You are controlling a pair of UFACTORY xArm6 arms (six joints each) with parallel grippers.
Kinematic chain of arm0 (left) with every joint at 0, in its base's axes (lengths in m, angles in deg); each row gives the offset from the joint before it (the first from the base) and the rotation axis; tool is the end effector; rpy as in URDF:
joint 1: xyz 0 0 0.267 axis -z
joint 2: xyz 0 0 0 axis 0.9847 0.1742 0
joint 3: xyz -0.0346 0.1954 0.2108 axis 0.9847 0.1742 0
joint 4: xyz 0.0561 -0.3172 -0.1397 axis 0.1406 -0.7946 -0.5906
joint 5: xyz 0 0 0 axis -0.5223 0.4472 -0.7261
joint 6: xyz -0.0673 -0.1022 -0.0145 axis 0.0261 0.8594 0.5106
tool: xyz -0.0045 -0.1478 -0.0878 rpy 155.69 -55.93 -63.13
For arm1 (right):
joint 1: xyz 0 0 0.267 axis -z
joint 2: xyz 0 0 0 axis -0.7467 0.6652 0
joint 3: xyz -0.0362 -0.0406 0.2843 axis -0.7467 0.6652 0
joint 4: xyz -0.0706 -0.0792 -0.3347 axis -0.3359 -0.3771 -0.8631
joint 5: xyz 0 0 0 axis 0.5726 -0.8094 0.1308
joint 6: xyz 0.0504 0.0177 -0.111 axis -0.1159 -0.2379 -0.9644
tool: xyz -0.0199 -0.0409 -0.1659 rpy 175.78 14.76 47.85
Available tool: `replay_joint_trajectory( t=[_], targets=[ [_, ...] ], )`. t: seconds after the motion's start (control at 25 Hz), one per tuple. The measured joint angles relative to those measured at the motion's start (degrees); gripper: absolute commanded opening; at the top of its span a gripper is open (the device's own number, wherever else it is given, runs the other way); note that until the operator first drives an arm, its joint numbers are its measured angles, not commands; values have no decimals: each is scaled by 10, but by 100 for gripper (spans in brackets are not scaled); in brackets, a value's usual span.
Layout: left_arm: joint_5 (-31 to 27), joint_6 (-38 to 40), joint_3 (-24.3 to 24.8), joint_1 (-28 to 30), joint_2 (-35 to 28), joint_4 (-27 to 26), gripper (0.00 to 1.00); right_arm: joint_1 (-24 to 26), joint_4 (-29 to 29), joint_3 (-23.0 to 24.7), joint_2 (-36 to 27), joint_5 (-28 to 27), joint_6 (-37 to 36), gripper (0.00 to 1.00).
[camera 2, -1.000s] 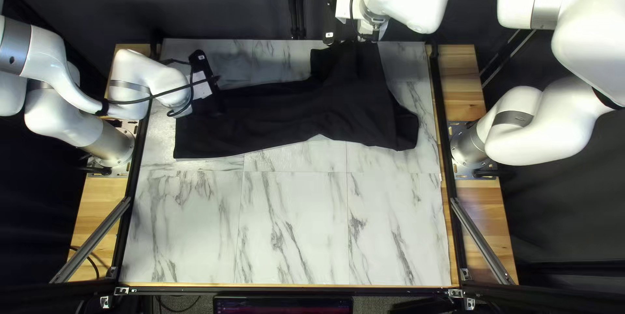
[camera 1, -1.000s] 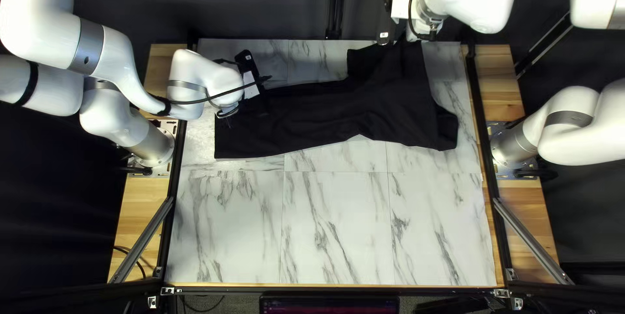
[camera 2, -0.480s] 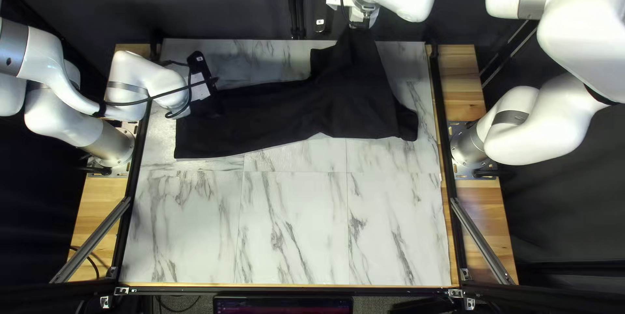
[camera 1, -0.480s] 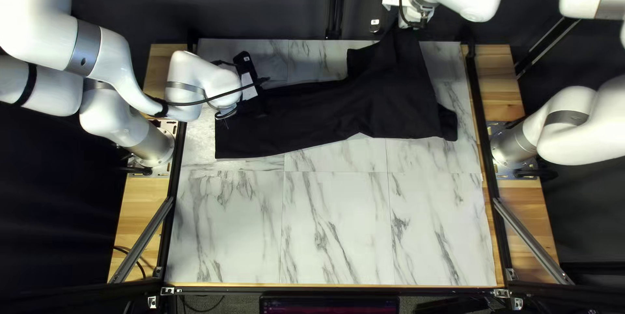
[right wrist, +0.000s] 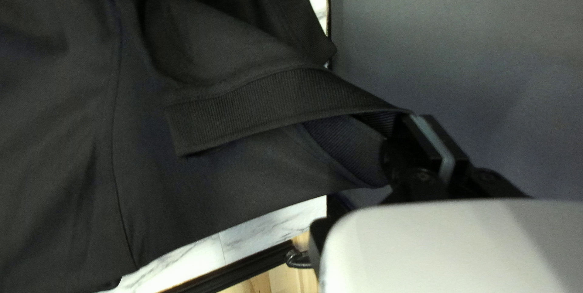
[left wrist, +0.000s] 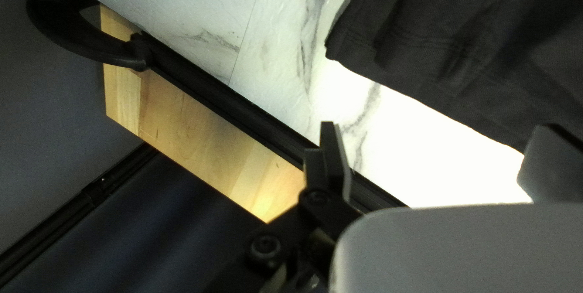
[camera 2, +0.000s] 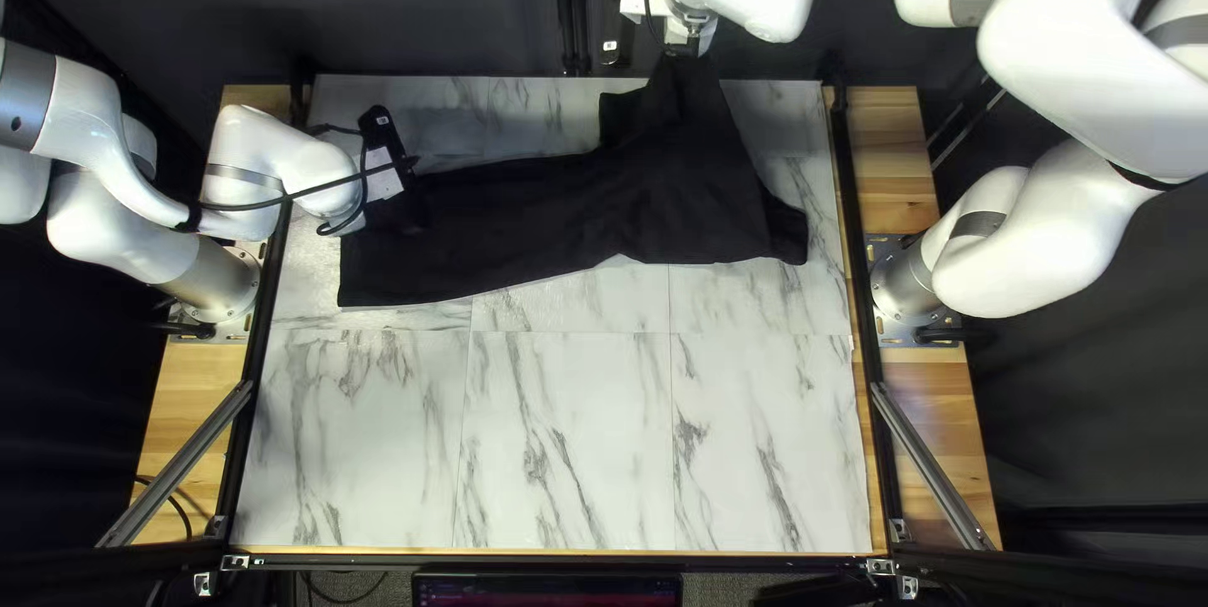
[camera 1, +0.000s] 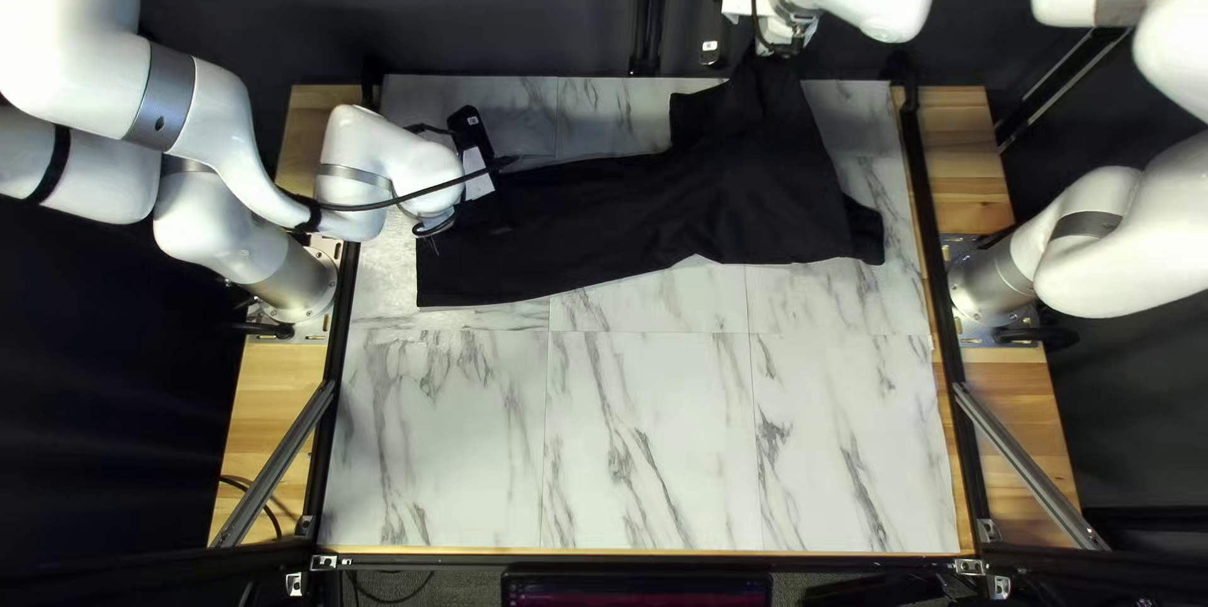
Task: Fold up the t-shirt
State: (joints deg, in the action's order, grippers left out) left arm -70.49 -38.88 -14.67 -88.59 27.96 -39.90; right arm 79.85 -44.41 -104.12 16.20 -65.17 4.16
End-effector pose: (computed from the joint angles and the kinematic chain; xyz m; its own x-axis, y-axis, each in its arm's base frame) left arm 0.1893 0.1085 0.0681 0.8683 0.4761 -0.1393 0.3844 -0.8233 -0.4177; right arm 0.3723 -0.3170 0.1989 0.9978 -0.0662 0.0043 -0.0618 -0.9048 0.4213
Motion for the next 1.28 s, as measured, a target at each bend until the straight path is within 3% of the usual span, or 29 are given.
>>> replay_joint_trajectory(
  t=[0.2,0.52,0.72,0.96,1.12,1.28],
  targets=[
    [-4,9,-2,17,1,-5,100,-27,-12,7,-24,-24,37,100],
    [-18,26,-25,60,14,-17,100,-115,-37,80,-178,-102,103,100],
    [-18,46,-40,101,32,-27,100,-205,-38,144,-252,-134,165,100],
    [-26,66,-60,147,50,-40,100,-311,-31,172,-253,-170,254,100],
    [-7,58,-48,134,57,-39,100,-324,-16,203,-256,-164,272,100],
    [22,22,-24,77,51,-21,100,-297,-1,233,-263,-135,264,100]
  ],
)
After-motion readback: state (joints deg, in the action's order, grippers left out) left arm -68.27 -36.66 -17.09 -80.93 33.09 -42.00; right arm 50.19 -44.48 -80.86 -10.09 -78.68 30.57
